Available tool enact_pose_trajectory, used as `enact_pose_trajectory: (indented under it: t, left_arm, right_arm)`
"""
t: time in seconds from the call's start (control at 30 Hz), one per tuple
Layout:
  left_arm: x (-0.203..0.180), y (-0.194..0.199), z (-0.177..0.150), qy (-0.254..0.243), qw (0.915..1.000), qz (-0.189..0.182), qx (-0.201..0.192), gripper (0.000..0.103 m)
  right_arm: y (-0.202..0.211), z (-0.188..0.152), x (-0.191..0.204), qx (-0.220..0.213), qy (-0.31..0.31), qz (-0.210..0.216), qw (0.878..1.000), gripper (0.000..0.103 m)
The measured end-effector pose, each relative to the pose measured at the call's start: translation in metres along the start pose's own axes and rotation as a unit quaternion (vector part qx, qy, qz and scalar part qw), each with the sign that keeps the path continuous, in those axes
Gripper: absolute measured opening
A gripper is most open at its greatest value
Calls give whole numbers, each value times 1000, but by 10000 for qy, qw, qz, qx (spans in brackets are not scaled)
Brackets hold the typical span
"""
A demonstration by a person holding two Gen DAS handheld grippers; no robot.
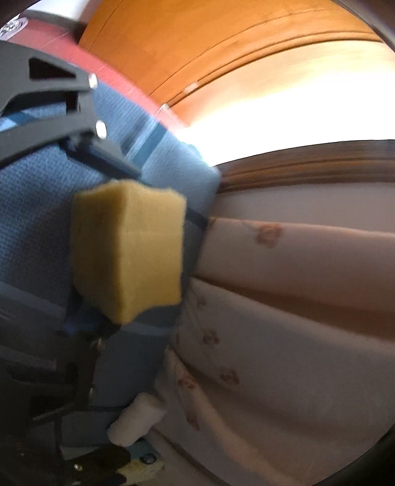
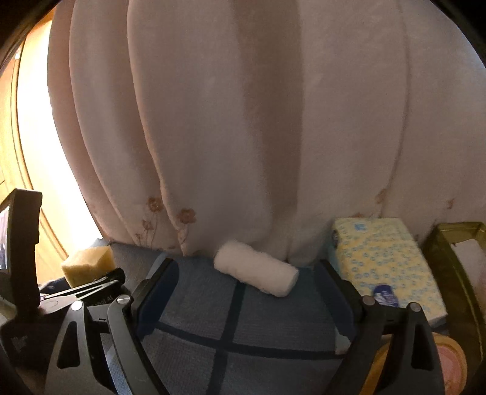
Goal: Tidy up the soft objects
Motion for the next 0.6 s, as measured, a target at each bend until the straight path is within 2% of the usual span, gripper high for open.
enact_pose_trajectory:
  t: [0.1, 0.23, 0.3, 0.43, 0.6]
  left_arm:
    - [0, -1, -2, -7, 9999, -114, 70, 67]
    - [-3, 6, -4, -10, 9995, -315, 31, 61]
    - [-2, 11, -5, -20, 9994, -340, -16, 60]
    - [-3, 23, -3, -90, 9995, -199, -221, 60]
    - [-6, 35, 0, -214, 9989, -26, -409, 61]
  right_arm:
    - [-11, -1, 6, 212, 103, 128, 9996, 92]
    - [-25, 2, 9, 368, 154, 75, 9992, 92]
    - [-32, 3, 10, 455, 220, 19, 9987, 92]
    - [-54, 1, 14, 858, 378, -124, 9955, 92]
    - [-67, 3, 17, 962, 683, -439, 9920, 91]
Point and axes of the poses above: each gripper's, at about its wrist camera, not at the fingertips, and y roughly against the way its jaws point, x to its left, z to its top, the point moved 7 cm from there along -y, roughly the way its jaws point, and after that the axes turned 13 degrees about -z, right-handed, at the moved point
